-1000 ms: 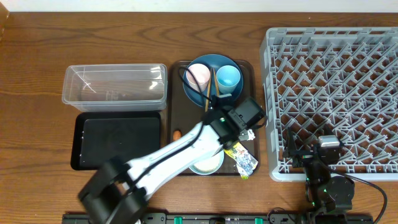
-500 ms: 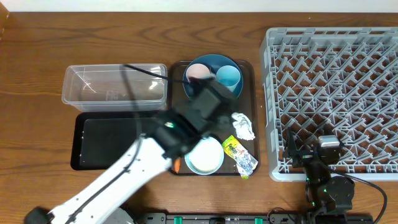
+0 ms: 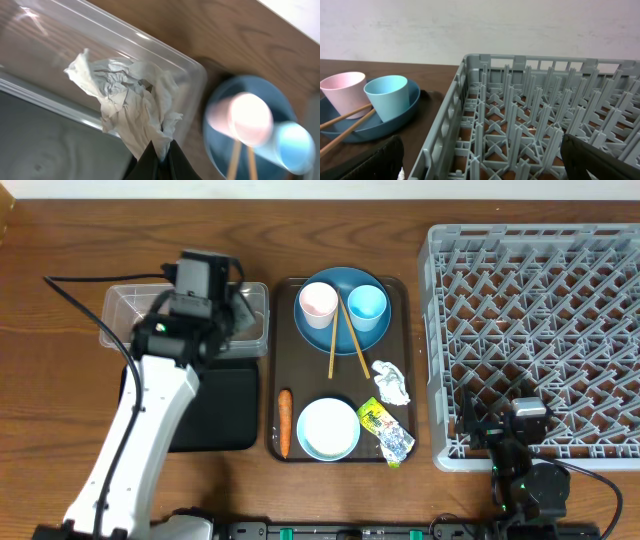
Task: Sort waste into correct bins and load items into the dishwasher rack
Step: 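Carry the tissue left and drop it into the clear plastic bin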
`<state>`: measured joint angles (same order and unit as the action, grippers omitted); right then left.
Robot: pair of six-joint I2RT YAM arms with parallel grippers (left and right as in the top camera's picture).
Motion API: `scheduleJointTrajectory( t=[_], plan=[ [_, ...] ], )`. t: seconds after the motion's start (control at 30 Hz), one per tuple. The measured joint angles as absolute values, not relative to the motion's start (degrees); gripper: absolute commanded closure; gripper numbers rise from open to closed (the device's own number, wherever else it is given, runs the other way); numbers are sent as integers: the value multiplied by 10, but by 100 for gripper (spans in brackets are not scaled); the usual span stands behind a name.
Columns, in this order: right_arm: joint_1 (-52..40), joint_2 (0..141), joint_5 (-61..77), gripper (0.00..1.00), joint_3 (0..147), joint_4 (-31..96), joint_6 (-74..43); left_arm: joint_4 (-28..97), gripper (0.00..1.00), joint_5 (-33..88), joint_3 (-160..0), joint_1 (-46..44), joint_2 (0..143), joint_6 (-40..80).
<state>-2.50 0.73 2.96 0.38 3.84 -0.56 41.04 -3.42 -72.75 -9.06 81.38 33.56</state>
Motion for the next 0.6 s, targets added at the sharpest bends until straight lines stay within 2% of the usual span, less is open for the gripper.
scheduleJointTrajectory(
  t=[0.4, 0.43, 0.5, 0.6],
  plan=[
    [-25, 7, 30, 1, 4, 38, -6, 370, 93, -51, -728, 50, 972, 297],
    [-25, 7, 30, 1, 4, 38, -6, 370, 88, -51, -728, 60, 983, 296],
    [-25, 7, 30, 1, 4, 38, -6, 370, 66, -52, -728, 72, 997, 295],
    [-25, 7, 30, 1, 4, 38, -6, 362, 41, -55, -728, 83, 1006, 287]
  ],
)
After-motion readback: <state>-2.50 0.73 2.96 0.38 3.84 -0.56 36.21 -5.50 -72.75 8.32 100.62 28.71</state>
